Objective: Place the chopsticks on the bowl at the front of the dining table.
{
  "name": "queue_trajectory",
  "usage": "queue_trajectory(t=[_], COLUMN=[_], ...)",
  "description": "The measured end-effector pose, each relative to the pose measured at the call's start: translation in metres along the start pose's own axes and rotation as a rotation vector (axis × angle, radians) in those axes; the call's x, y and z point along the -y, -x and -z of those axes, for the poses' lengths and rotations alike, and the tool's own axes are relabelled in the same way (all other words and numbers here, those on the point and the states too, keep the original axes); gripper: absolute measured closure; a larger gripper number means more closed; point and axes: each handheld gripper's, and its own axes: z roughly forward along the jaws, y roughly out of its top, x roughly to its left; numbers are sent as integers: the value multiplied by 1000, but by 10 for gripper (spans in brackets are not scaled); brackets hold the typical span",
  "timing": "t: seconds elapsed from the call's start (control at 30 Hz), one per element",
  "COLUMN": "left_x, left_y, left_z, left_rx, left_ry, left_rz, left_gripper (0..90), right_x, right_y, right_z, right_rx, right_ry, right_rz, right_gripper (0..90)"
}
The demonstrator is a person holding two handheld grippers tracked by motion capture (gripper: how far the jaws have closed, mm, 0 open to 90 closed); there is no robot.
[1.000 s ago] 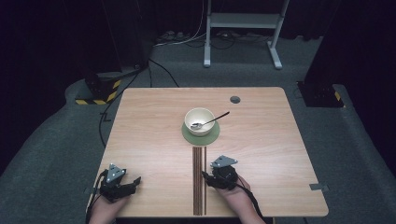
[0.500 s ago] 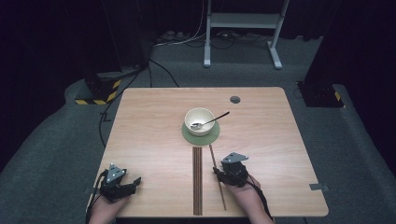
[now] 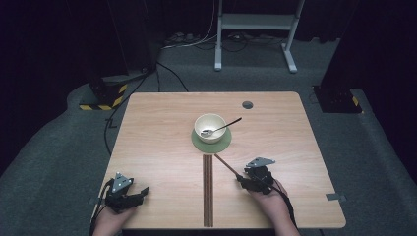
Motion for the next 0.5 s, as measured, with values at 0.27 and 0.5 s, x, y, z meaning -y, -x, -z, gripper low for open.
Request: queue_trajectory(t=[0.27, 0.5], left_x=[0, 0], left_y=[0, 0], left_z=[0, 0], left_rx=[7, 9], left_ry=[1, -2], left_rz=[-2, -4], left_gripper=[275, 274], right_x=[-3, -3], right_y=[-9, -17], right_z=[-2, -2], right_rx=[32, 36], right_ry=[-28, -27], right_rz=[42, 69], right_gripper=[499, 653])
